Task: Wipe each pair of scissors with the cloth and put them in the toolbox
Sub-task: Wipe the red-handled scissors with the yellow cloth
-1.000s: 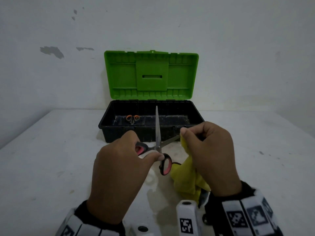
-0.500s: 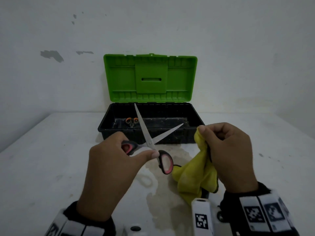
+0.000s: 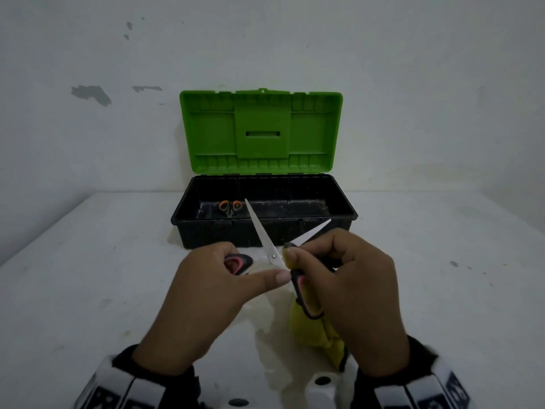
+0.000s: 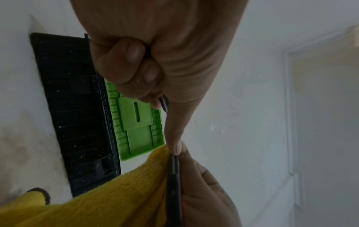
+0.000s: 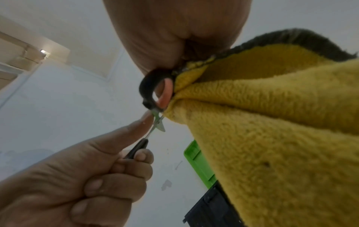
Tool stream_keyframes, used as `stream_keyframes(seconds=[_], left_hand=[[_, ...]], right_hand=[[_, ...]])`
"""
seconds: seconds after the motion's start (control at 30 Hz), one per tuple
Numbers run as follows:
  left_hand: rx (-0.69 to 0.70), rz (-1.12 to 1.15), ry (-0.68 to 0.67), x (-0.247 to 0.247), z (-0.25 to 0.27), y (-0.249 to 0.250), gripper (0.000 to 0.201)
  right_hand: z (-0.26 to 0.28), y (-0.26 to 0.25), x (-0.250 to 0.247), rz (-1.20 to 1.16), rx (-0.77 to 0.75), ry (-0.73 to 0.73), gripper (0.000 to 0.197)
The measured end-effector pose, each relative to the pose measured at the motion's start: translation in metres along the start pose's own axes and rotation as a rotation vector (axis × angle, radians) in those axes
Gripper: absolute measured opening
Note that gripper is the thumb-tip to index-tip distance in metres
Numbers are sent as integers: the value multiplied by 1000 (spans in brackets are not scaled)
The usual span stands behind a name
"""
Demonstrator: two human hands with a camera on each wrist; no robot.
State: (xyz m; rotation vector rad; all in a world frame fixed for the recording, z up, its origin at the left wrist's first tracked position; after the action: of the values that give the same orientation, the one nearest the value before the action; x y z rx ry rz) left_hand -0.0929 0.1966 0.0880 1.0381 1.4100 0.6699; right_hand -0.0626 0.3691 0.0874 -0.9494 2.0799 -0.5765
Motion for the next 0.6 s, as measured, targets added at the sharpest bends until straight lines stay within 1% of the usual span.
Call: stream_keyframes(seconds=[0.13, 0.2, 0.27, 0.33, 0.4, 0.47, 0.6], left_hand=[[-19, 9, -23, 1, 1, -3, 62], [-28, 26, -46, 2, 4, -3, 63], [-39, 68, -73, 3, 5, -4, 63], [-76, 139, -115, 5, 5, -6, 62], [-135, 249, -179, 7, 4, -8, 59], [-155, 317, -228, 8, 3, -8, 59], [-132, 321, -213, 12, 1, -10, 60]], right_hand=[[2, 6, 0, -69, 103, 6, 14], [-1, 14, -9, -73, 144, 82, 17], [-6, 24, -19, -135, 184, 131, 18], [-7, 25, -21, -218, 184, 115, 18], [-5, 16, -18, -235, 145, 64, 16], [-4, 12, -18, -240, 132, 44, 15], [-11, 26, -24, -363, 219, 106, 18]])
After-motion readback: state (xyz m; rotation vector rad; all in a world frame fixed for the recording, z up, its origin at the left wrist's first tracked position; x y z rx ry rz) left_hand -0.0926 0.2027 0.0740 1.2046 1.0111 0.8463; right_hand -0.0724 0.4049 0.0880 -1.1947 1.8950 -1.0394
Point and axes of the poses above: each hand's wrist, its own z-axis away from the middle knuckle, its own x-axis out of the palm, y = z × x, the point moved 3 cm from there along -z, towards the middle knuckle, and after that the axes turned 8 degrees about -y, right-handed, at the moved point
